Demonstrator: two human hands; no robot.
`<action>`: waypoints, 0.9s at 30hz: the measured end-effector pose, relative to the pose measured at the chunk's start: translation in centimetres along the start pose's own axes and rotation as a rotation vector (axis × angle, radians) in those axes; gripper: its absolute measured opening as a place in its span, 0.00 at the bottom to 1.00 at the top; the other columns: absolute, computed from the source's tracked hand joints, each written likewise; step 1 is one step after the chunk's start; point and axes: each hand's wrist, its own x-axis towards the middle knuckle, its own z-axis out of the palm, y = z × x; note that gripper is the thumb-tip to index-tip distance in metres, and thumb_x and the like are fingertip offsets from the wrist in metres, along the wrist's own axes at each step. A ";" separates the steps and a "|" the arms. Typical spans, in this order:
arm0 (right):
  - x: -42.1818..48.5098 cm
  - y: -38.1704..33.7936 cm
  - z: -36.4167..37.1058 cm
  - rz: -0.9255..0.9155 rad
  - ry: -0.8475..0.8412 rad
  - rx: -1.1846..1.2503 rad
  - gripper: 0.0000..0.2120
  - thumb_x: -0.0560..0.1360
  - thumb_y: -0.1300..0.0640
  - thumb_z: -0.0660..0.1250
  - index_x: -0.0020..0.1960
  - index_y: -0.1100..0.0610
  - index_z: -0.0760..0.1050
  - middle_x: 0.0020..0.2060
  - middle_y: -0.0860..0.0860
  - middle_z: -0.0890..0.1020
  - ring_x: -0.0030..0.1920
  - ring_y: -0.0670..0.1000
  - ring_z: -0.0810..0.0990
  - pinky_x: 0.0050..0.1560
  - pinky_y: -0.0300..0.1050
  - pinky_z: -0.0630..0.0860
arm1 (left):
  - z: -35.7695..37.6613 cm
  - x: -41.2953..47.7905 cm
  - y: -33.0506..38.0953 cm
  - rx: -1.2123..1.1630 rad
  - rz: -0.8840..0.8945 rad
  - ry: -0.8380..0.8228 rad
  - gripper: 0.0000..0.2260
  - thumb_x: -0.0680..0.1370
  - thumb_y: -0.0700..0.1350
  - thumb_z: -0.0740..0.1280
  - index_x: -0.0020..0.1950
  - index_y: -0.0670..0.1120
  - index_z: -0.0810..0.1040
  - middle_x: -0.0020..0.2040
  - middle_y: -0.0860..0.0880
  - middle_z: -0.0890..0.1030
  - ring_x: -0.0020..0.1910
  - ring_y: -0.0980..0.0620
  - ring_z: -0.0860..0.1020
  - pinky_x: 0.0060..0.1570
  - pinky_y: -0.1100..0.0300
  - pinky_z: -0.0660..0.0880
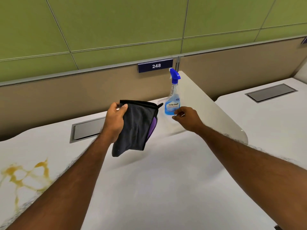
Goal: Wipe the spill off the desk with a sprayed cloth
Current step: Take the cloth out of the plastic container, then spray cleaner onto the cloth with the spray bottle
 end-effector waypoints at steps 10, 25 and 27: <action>3.4 2.7 1.2 0.050 -0.076 0.007 0.15 0.73 0.54 0.74 0.56 0.58 0.77 0.50 0.53 0.82 0.50 0.51 0.79 0.52 0.41 0.75 | 0.1 0.9 -0.9 0.148 0.320 -0.145 0.07 0.81 0.44 0.59 0.58 0.50 0.73 0.69 0.58 0.76 0.66 0.62 0.74 0.60 0.69 0.71; 13.4 4.6 1.2 0.164 0.144 0.102 0.34 0.71 0.57 0.76 0.72 0.56 0.62 0.69 0.55 0.72 0.67 0.55 0.73 0.61 0.46 0.74 | 2.2 3.6 1.2 -0.354 0.230 -0.081 0.13 0.78 0.35 0.54 0.54 0.52 0.67 0.59 0.42 0.83 0.62 0.41 0.79 0.66 0.47 0.72; 15.3 4.2 1.4 0.148 0.119 0.141 0.37 0.70 0.56 0.76 0.72 0.56 0.60 0.70 0.55 0.70 0.68 0.56 0.72 0.62 0.49 0.74 | 2.2 4.0 1.3 -0.385 0.222 -0.081 0.15 0.78 0.34 0.53 0.54 0.52 0.72 0.58 0.43 0.83 0.62 0.41 0.79 0.66 0.45 0.72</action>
